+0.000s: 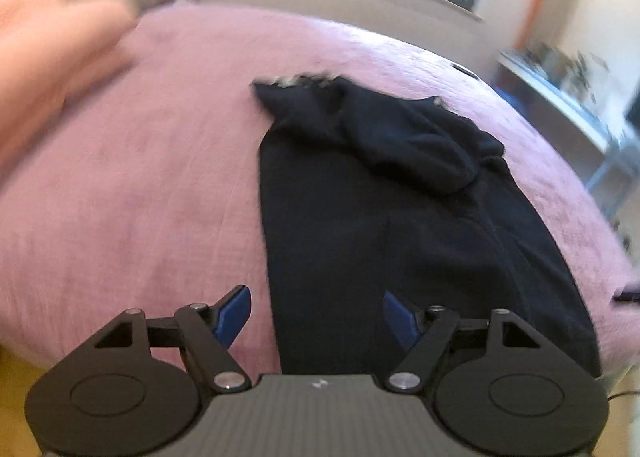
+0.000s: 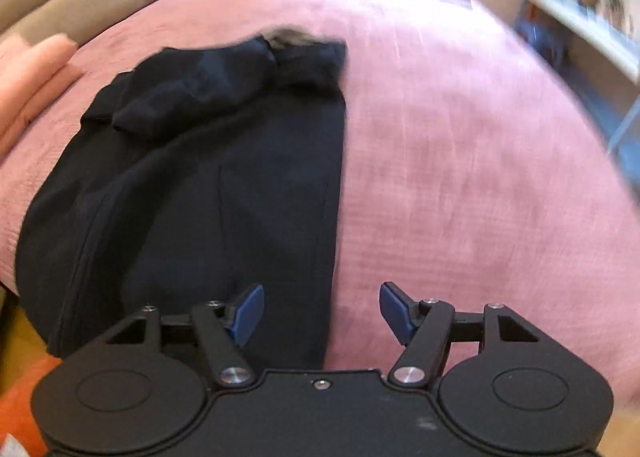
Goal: Fold large clothes
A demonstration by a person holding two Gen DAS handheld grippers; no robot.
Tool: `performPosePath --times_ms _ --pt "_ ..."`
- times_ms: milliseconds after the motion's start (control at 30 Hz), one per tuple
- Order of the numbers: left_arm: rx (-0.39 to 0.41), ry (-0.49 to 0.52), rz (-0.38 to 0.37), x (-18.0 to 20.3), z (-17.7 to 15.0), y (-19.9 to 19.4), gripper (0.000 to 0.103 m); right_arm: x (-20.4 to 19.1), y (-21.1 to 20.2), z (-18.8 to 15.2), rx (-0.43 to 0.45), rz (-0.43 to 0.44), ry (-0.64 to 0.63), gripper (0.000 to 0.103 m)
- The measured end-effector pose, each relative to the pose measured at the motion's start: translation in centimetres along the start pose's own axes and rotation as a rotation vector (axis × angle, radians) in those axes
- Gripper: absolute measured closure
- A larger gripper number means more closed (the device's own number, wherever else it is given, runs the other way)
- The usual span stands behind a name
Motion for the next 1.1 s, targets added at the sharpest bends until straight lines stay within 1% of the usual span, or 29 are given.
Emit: performPosePath --times_ms 33,100,167,200,267,333,400,467,500,533,567,633,667,700,733,767,800,833,867,900,1000,1067,1100 --pt "-0.032 -0.059 -0.017 -0.8 -1.3 0.6 0.028 0.4 0.5 -0.7 -0.012 0.023 0.044 0.026" --pt "-0.08 -0.124 -0.041 -1.9 -3.4 2.0 0.03 0.7 1.1 -1.8 -0.022 0.044 0.101 0.026" --pt "-0.107 -0.141 -0.042 -2.7 -5.1 2.9 0.038 0.9 1.9 -2.4 -0.035 0.054 0.142 0.026" --pt "-0.115 -0.144 -0.067 -2.8 -5.6 3.3 0.039 0.8 2.1 -2.5 -0.038 0.072 0.158 0.026" --pt "-0.146 -0.183 -0.143 -3.0 -6.9 4.0 0.037 0.5 2.4 -2.8 -0.046 0.12 0.182 0.026" --pt "-0.19 -0.232 -0.207 -3.2 -7.9 5.1 0.037 0.4 2.7 -3.1 -0.063 0.118 0.172 0.026" --pt "-0.2 -0.28 -0.273 -3.0 -8.7 6.0 0.037 0.4 3.1 -3.4 -0.083 0.105 0.151 0.026" --pt "-0.211 -0.302 -0.305 -2.6 -9.2 6.9 0.036 0.2 3.2 -3.7 -0.094 0.122 0.149 0.025" --pt "-0.216 -0.309 -0.32 -2.3 -9.3 7.3 0.032 0.1 3.2 -3.8 -0.092 0.126 0.147 0.025" --pt "-0.221 -0.309 -0.329 -1.9 -9.5 7.6 0.029 0.1 3.3 -3.8 -0.091 0.123 0.144 0.023" --pt "-0.221 -0.303 -0.329 -1.6 -9.6 7.8 0.028 0.0 3.4 -3.9 -0.091 0.117 0.137 0.023" --pt "-0.211 -0.279 -0.302 -1.0 -9.7 8.1 0.029 -0.5 3.8 -4.0 -0.092 0.093 0.11 0.022" --pt "-0.206 -0.271 -0.286 -0.7 -9.7 8.2 0.032 -0.8 3.9 -4.1 -0.091 0.077 0.097 0.022" --pt "-0.202 -0.265 -0.247 -0.6 -9.8 8.2 0.043 -1.1 4.0 -4.2 -0.088 0.059 0.08 0.021" --pt "-0.202 -0.257 -0.215 -0.6 -9.9 8.2 0.05 -1.5 3.9 -4.3 -0.084 0.034 0.051 0.028" --pt "-0.2 -0.245 -0.197 -0.6 -10.0 8.0 0.054 -2.0 3.8 -4.3 -0.075 0.018 0.023 0.037" --pt "-0.199 -0.246 -0.189 -0.6 -9.8 7.9 0.062 -2.4 3.5 -4.3 -0.072 0.003 0.002 0.058" --pt "-0.202 -0.256 -0.186 -0.8 -9.9 7.6 0.075 -2.7 3.1 -4.2 -0.068 -0.005 -0.018 0.075" --pt "-0.202 -0.267 -0.192 -1.0 -10.0 7.2 0.083 -3.0 2.4 -3.9 -0.054 -0.003 -0.026 0.077" --pt "-0.193 -0.274 -0.206 -1.1 -9.9 6.6 0.095 -2.9 1.8 -3.7 -0.043 -0.005 -0.033 0.081" --pt "-0.132 -0.298 -0.262 -1.7 -9.1 4.1 0.097 -2.9 -1.5 -2.6 0.018 -0.063 -0.08 0.084" --pt "-0.081 -0.317 -0.296 -2.0 -8.2 2.4 0.097 -2.3 -3.5 -2.1 0.05 -0.071 -0.064 0.084" --pt "-0.058 -0.329 -0.308 -2.2 -7.7 1.7 0.097 -1.9 -3.7 -2.2 0.053 -0.075 -0.062 0.084"
Point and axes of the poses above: each gripper's, at about its wrist camera, not at the fingertips, and y roughly the way its jaws point, x to its right, z to its top, the point moved 7 cm from there along y, roughly the way its jaws point, and after that the axes turned 10 degrees about z, right-handed, at the moved point
